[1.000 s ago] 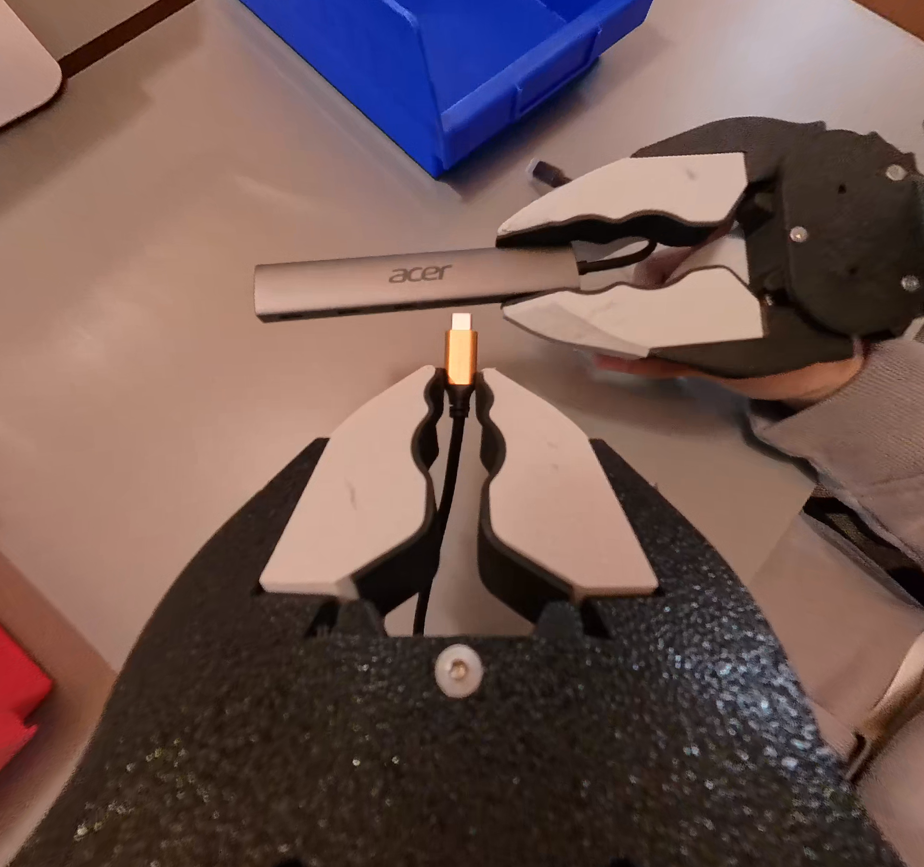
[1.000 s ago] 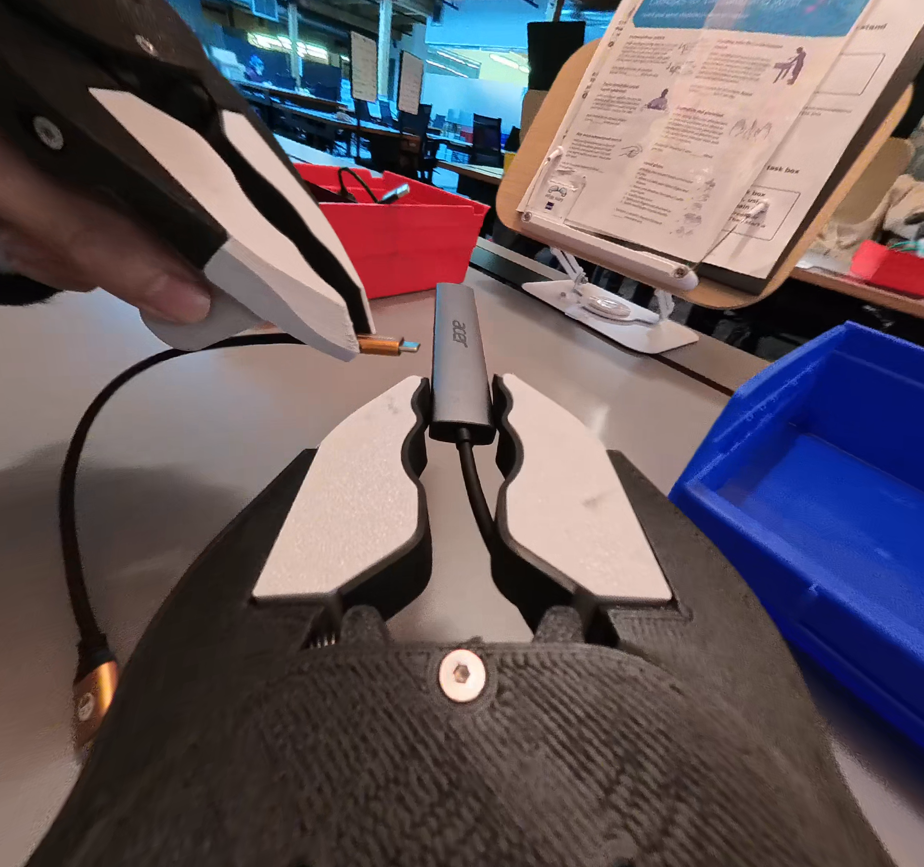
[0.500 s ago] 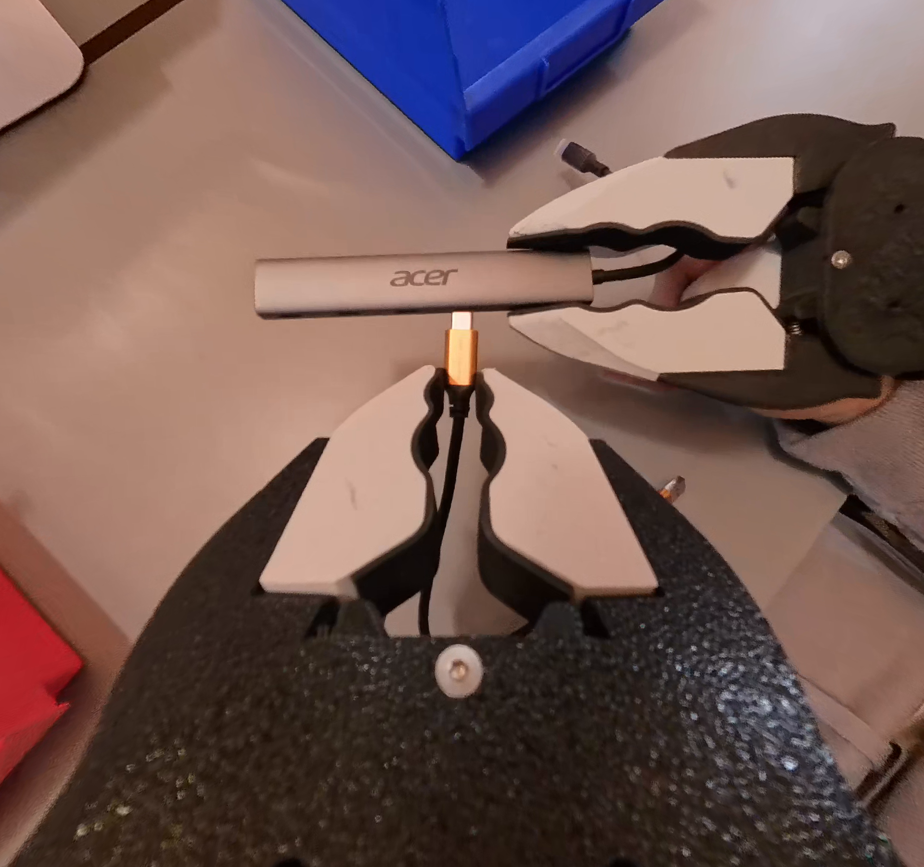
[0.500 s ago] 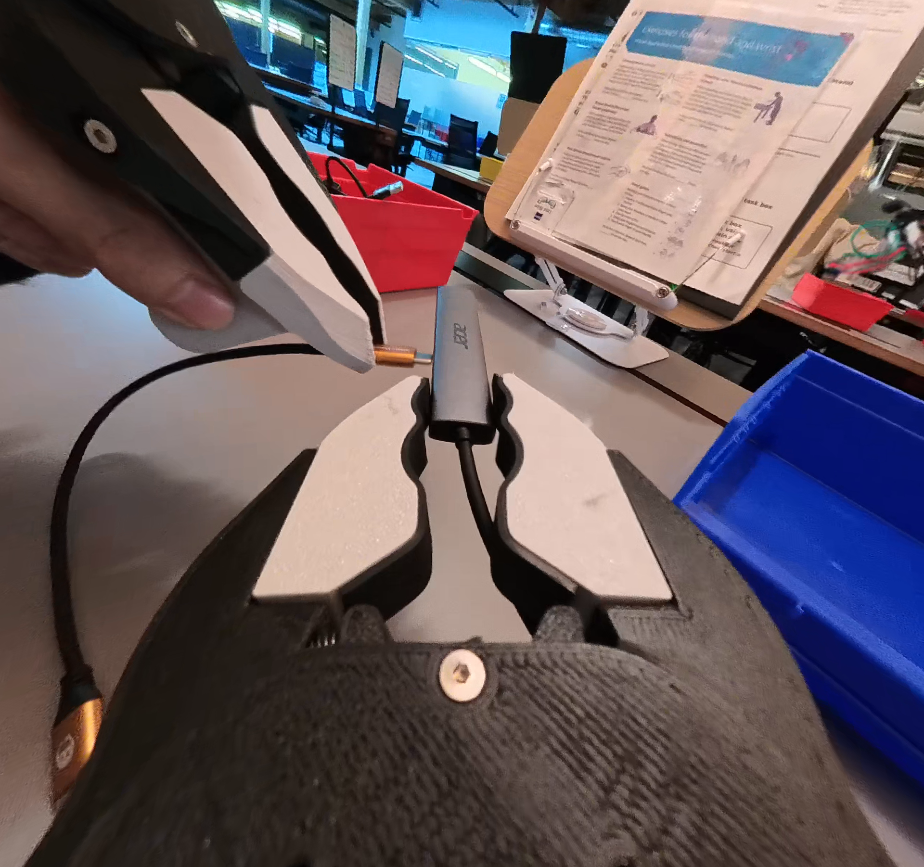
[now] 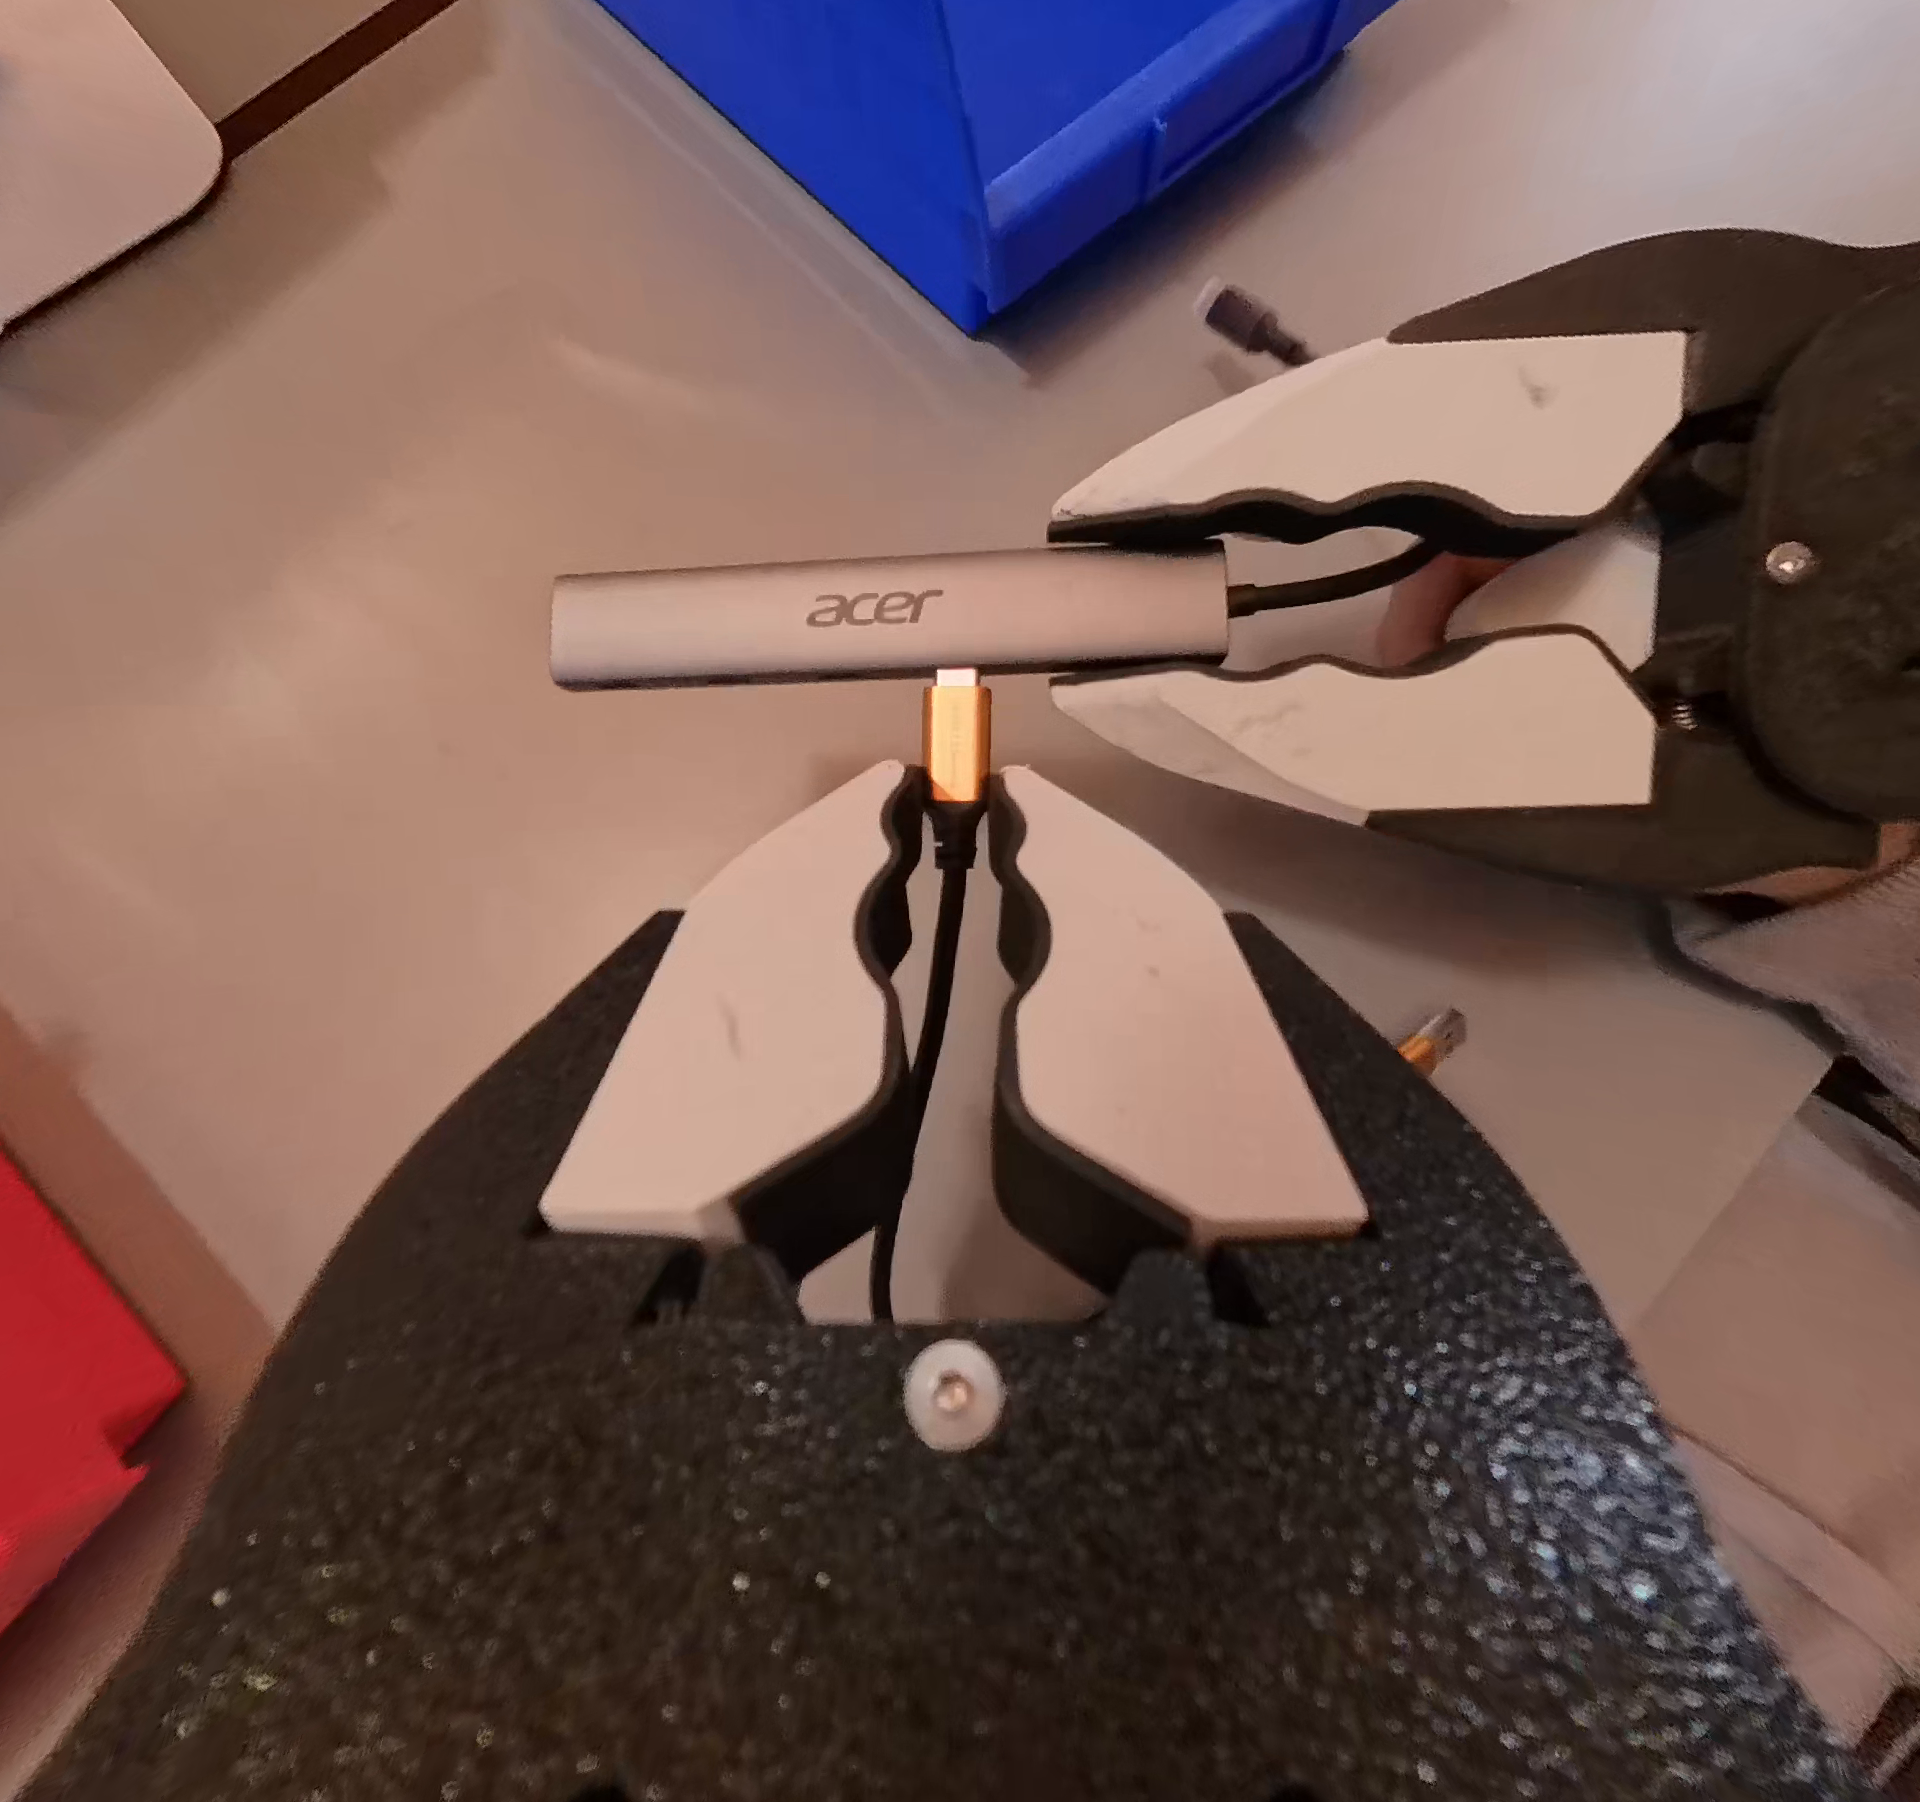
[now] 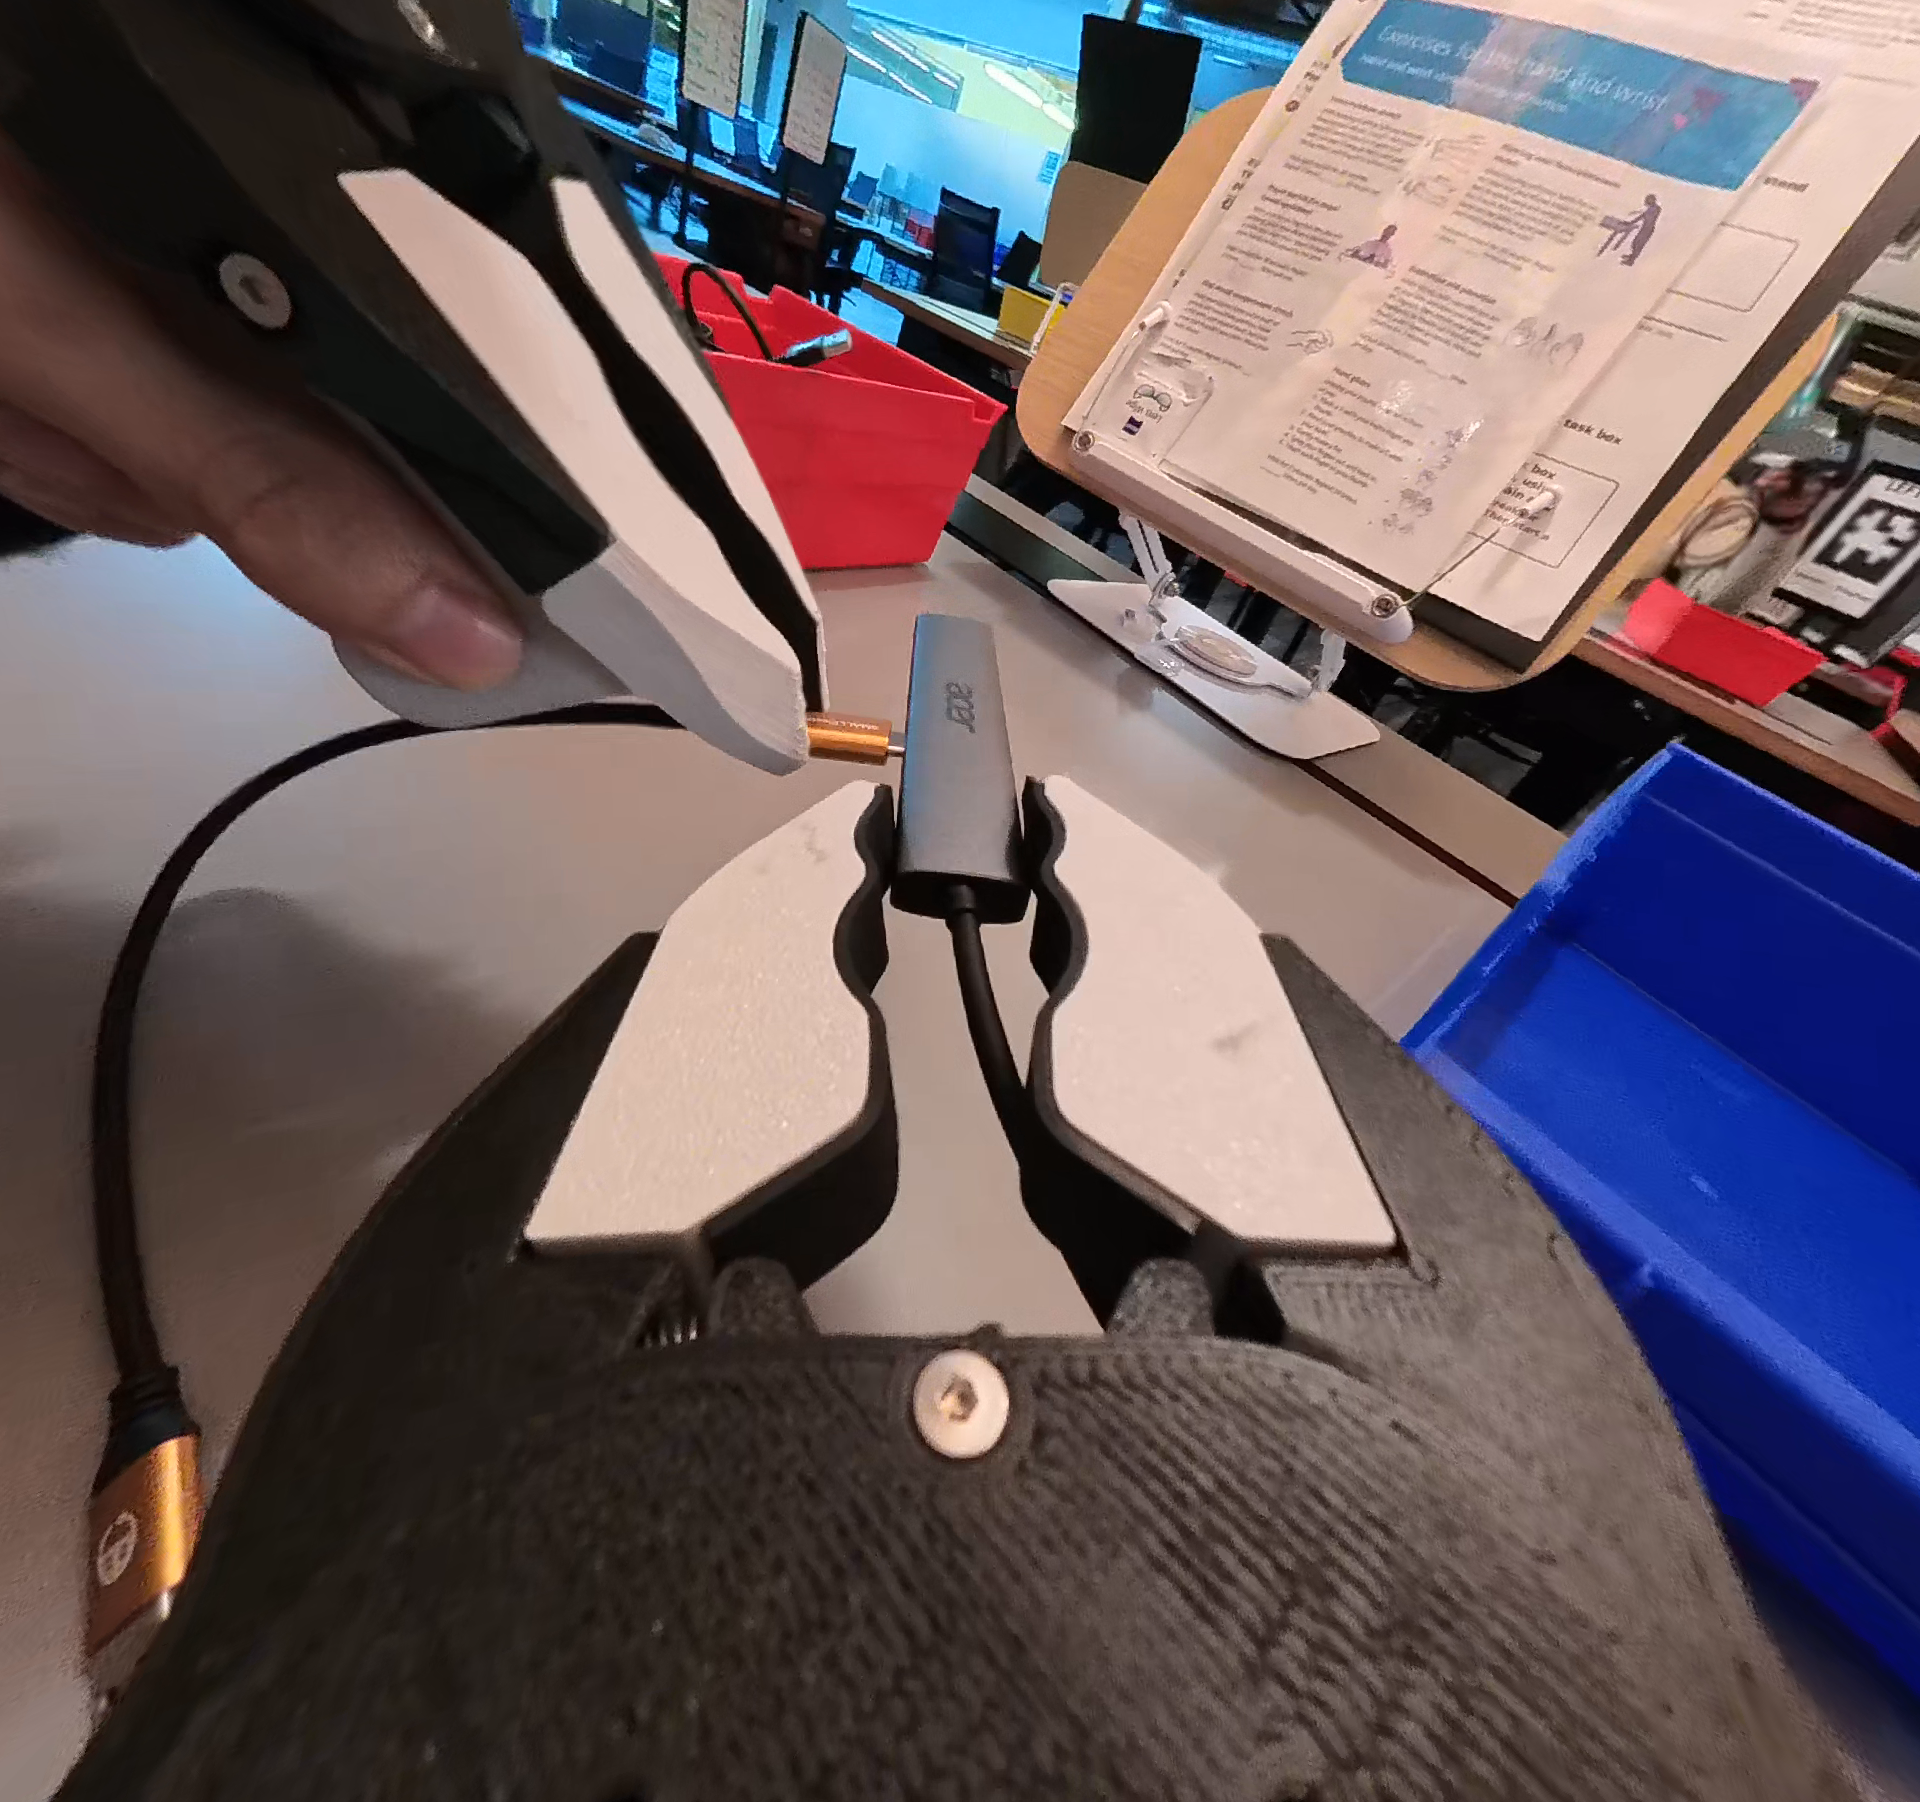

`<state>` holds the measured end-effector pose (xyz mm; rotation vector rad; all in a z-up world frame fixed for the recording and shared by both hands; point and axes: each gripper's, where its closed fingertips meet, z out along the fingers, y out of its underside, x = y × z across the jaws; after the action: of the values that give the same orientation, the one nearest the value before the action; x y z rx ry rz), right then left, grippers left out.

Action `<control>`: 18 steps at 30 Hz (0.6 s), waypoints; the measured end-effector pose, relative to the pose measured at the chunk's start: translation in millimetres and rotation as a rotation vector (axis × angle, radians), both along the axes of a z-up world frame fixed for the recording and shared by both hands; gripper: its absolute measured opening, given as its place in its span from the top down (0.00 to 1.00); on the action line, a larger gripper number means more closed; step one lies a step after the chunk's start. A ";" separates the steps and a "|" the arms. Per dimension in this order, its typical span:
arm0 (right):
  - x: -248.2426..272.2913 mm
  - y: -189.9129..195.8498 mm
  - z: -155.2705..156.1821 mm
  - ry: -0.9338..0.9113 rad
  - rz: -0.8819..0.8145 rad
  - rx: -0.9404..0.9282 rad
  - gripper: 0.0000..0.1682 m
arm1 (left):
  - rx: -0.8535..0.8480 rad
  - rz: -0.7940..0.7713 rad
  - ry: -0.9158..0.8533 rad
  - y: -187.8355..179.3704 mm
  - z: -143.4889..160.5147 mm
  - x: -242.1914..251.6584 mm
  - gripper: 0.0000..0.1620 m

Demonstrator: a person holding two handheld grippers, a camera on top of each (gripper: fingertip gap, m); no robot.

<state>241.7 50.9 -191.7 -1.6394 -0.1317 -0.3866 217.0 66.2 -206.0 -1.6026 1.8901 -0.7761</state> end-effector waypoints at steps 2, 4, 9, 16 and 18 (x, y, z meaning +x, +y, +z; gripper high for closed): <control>1.7 -0.5 0.1 0.039 0.005 -0.001 0.86 | 0.001 0.002 -0.022 -0.8 0.9 1.5 0.93; 1.3 -0.7 -0.1 0.070 0.020 -0.004 0.86 | 0.025 0.000 -0.037 -1.1 1.4 2.1 0.93; -0.1 -6.7 10.2 0.198 0.086 0.078 0.86 | 0.056 -0.028 -0.106 -8.0 0.6 7.8 0.93; 0.6 -6.9 8.4 0.209 0.101 0.062 0.85 | 0.072 -0.014 -0.221 -6.4 7.3 7.4 0.93; 0.9 -6.3 7.7 0.211 0.097 0.057 0.85 | 0.087 -0.013 -0.227 -5.8 6.2 8.6 0.94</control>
<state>242.6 44.7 -184.0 -1.6004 -0.0403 -0.1405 225.6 60.4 -199.7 -1.3884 1.7481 -0.8325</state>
